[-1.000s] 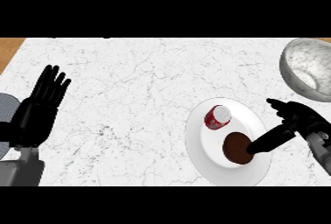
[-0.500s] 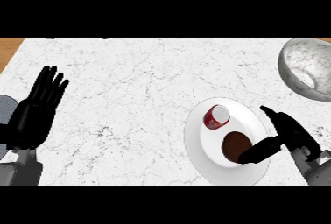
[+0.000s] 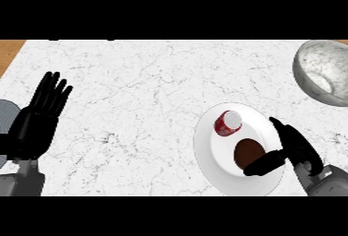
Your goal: Pick the cupcake from the plate and place it in the bowl
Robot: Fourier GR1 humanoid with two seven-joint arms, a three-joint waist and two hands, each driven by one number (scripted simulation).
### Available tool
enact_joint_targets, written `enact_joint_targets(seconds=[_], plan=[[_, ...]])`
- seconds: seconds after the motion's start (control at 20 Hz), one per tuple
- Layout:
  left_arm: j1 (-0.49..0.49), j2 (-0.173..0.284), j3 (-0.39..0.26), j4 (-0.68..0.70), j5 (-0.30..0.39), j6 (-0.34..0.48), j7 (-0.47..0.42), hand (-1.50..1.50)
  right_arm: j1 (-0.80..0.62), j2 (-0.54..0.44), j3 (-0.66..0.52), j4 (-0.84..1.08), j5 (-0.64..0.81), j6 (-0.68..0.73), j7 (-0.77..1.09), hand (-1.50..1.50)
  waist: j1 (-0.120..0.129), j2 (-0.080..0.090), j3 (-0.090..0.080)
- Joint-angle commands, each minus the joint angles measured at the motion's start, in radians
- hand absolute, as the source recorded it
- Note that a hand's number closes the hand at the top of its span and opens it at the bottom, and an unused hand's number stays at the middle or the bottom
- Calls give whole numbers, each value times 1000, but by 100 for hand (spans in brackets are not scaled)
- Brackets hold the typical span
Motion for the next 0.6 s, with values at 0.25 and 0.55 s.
enact_joint_targets(seconds=[0.25,0.55], plan=[[15,-18,3,11,-23,-6,-10,0,-42,101,-14,142,15,25,159,-150,7,3,0],[-20,-17,23,23,-19,-18,9,0,-33,143,-16,170,29,49,133,150,2,2,1]])
